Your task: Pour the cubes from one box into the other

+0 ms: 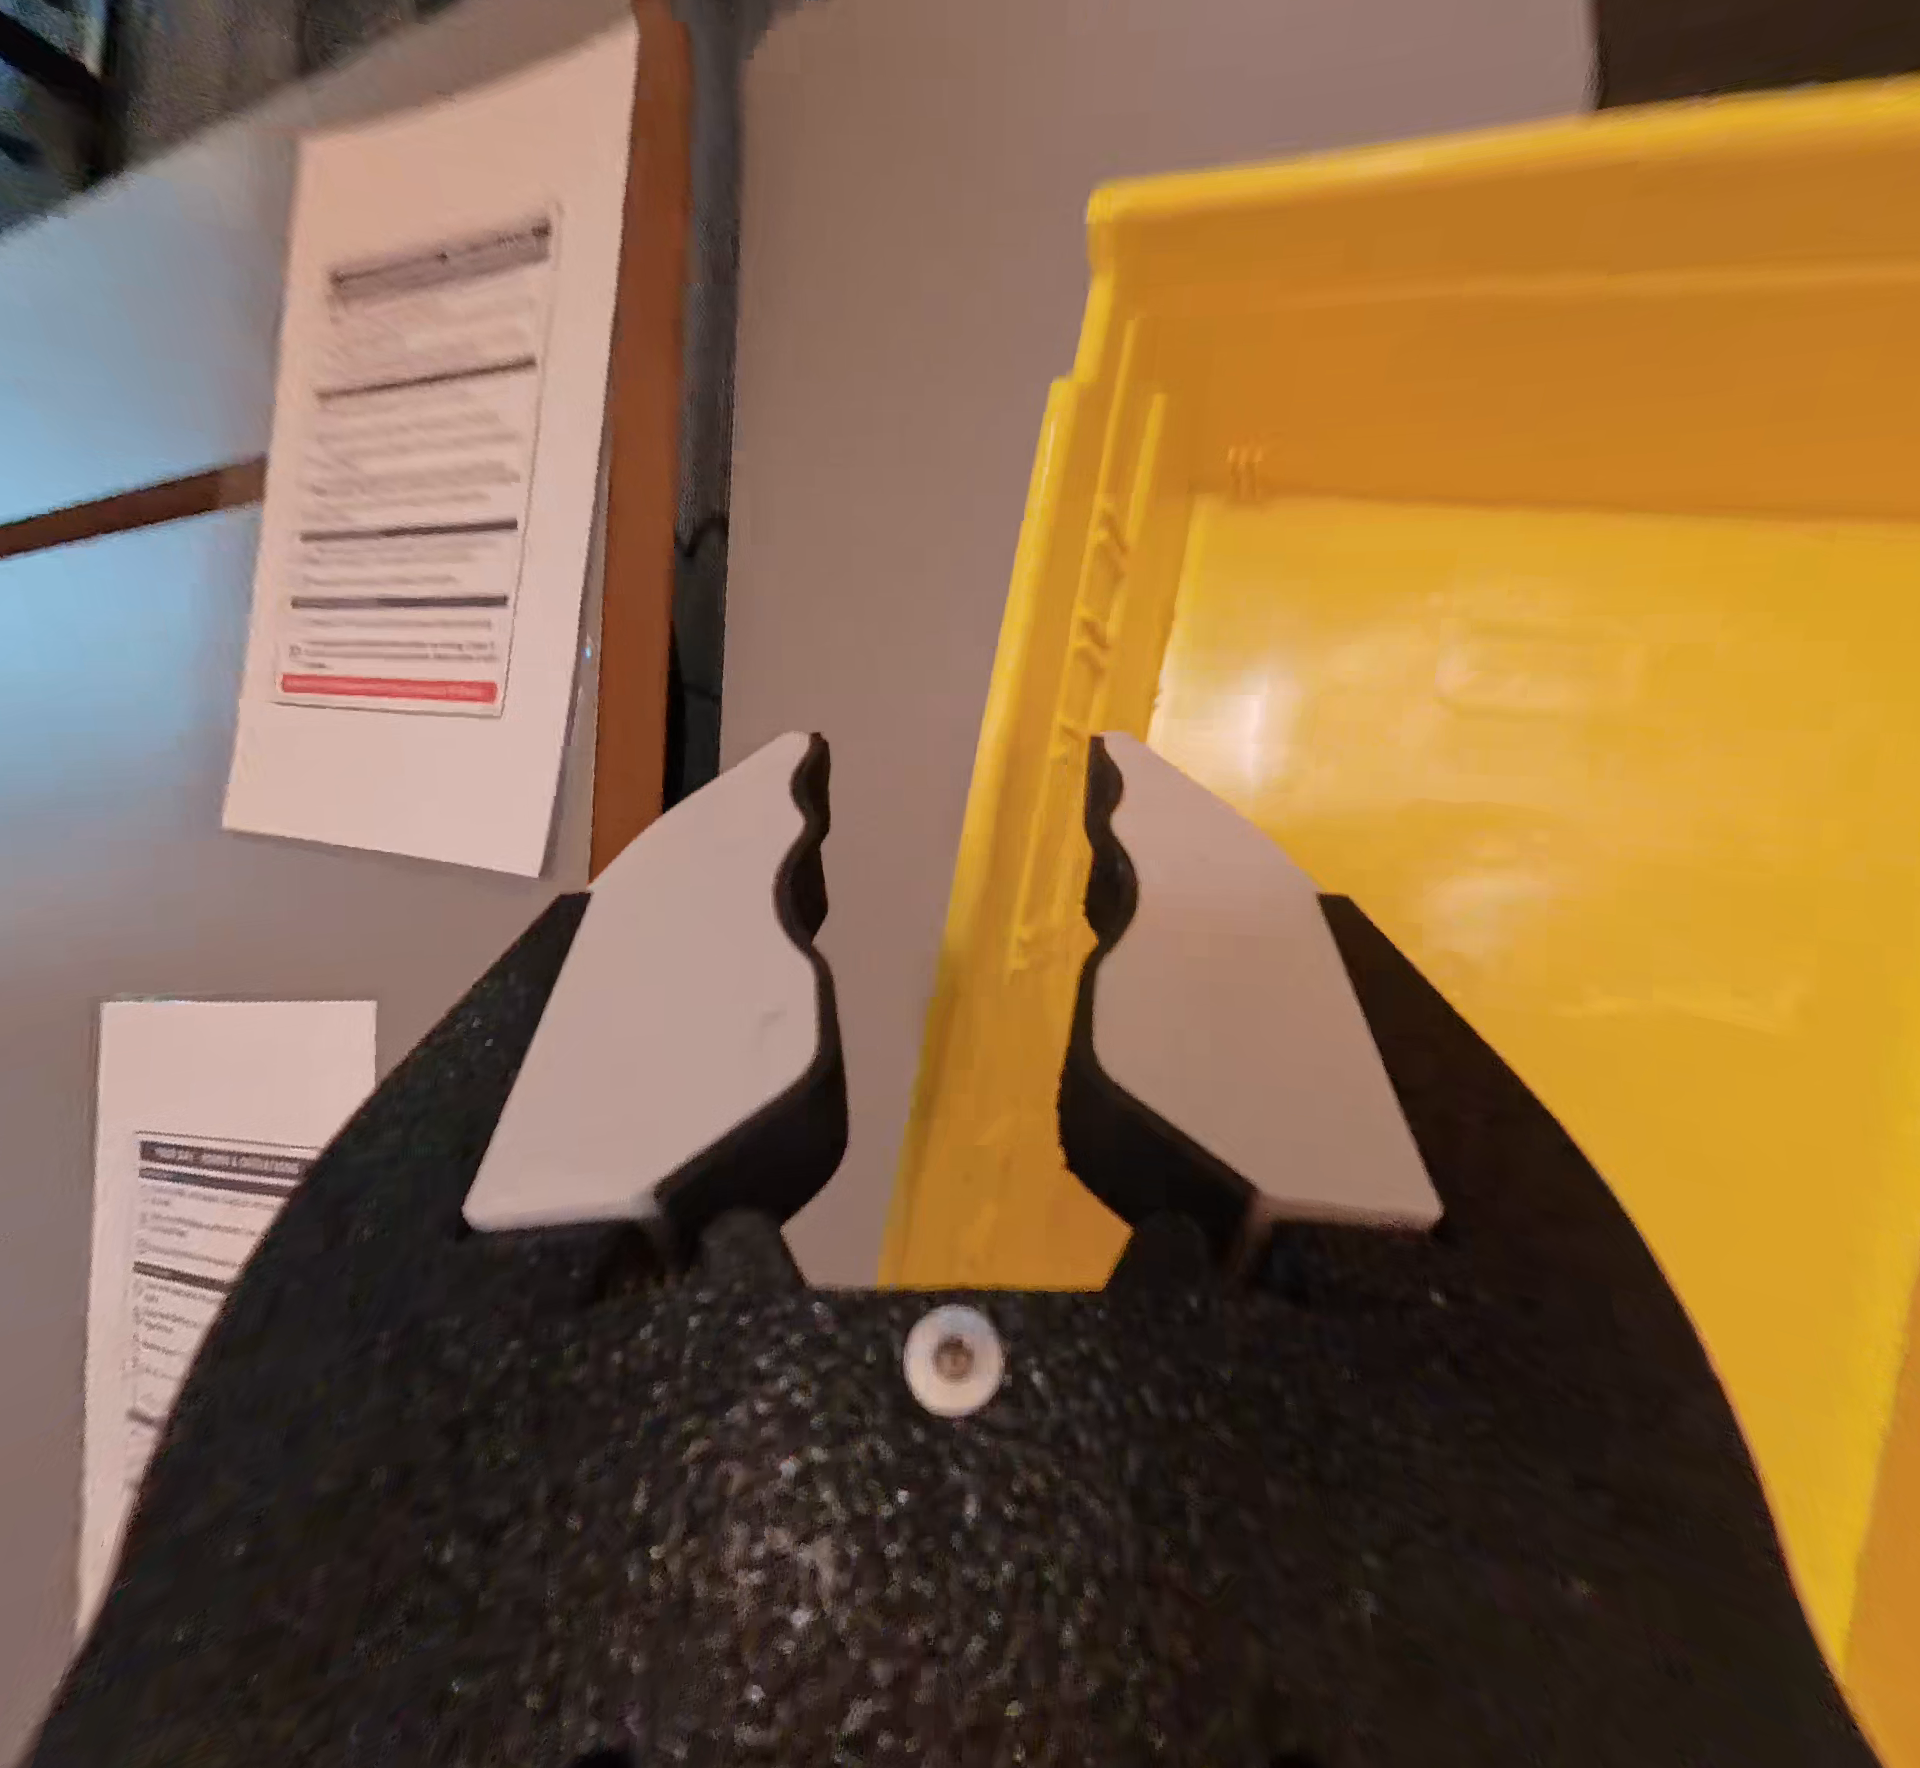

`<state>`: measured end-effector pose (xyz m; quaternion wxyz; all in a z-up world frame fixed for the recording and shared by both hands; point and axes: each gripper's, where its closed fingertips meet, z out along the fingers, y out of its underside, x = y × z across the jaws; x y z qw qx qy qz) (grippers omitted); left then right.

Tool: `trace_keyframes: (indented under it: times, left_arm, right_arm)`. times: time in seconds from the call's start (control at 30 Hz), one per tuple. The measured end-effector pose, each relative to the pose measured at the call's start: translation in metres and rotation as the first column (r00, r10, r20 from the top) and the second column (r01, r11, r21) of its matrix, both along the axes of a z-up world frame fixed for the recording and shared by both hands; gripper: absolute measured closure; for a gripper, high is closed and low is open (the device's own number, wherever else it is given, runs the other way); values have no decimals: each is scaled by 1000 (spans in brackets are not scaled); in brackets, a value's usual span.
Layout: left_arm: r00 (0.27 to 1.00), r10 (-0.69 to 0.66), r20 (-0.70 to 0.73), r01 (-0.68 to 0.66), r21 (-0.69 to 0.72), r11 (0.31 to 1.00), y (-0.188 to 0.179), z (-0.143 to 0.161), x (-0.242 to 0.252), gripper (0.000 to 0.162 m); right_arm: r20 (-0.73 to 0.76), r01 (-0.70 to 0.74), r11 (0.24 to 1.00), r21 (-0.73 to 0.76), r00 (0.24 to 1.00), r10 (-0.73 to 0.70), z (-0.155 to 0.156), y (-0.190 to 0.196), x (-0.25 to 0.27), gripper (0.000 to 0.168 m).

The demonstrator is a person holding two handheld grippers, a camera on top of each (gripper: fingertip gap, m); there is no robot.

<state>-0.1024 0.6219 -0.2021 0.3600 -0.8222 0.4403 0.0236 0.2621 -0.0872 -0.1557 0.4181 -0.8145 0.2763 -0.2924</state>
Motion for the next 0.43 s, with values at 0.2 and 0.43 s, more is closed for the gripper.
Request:
trace_keyframes:
  times: [0.2,0.43]
  left_arm:
    - [991,-74,113,78,-29,997,-51,27,-1,126]
    - [989,-16,147,32,-103,994,-55,25,-57,110]
  right_arm:
    - [-69,265,963,40,963,-262,-24,-106,61,97]
    - [-276,208,977,45,943,-188,-85,-100,77,101]
